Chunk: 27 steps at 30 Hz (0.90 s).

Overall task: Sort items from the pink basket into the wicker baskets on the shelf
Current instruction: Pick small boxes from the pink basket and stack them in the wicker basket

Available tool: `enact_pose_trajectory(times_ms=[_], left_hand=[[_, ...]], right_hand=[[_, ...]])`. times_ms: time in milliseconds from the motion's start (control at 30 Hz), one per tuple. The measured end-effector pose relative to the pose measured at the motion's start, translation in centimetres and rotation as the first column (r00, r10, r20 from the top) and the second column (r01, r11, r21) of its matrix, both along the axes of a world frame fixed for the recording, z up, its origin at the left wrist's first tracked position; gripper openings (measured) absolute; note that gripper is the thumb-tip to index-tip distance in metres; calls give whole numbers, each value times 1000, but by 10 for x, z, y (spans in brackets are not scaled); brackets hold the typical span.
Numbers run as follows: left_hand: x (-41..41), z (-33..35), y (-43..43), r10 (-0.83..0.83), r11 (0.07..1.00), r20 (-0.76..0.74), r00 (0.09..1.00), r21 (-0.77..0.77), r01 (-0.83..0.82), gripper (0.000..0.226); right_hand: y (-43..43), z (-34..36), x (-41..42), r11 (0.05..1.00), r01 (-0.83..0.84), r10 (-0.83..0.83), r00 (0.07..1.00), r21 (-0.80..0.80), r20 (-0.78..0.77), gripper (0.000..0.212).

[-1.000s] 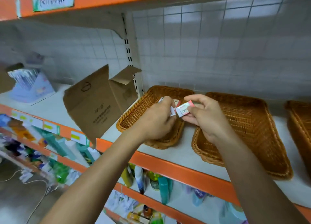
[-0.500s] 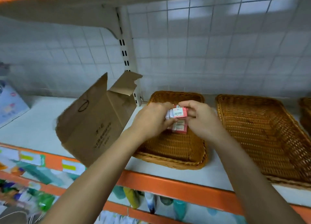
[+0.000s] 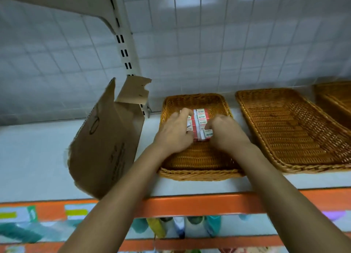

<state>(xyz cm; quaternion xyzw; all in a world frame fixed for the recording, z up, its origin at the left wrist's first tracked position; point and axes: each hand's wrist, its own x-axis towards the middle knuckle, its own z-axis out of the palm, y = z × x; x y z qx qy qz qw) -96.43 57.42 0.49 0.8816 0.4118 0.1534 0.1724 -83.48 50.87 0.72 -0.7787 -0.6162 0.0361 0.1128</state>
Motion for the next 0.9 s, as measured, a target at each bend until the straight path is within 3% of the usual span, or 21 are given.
enact_pose_trajectory(times_ms=[133,333,500,900], left_hand=[[-3,-6,-1,4,999,7,1000,36,-4,43],[-6,-8,-3,22,997,15,1000,75,-23,60],[-7,-7,-5,28,995,64,998,97,-34,62],[-6,-16,-2,64,986,-1,998,152,-63,69]], right_hand=[[-3,-3,-4,999,-11,13,999,-40,45,33],[-5,-5,-6,999,-27,30,996,-37,87,35],[-7,-8,-7,997,-42,49,990,-60,129,36],[-8,-9,-6,996,-77,82,981,-37,173,32]])
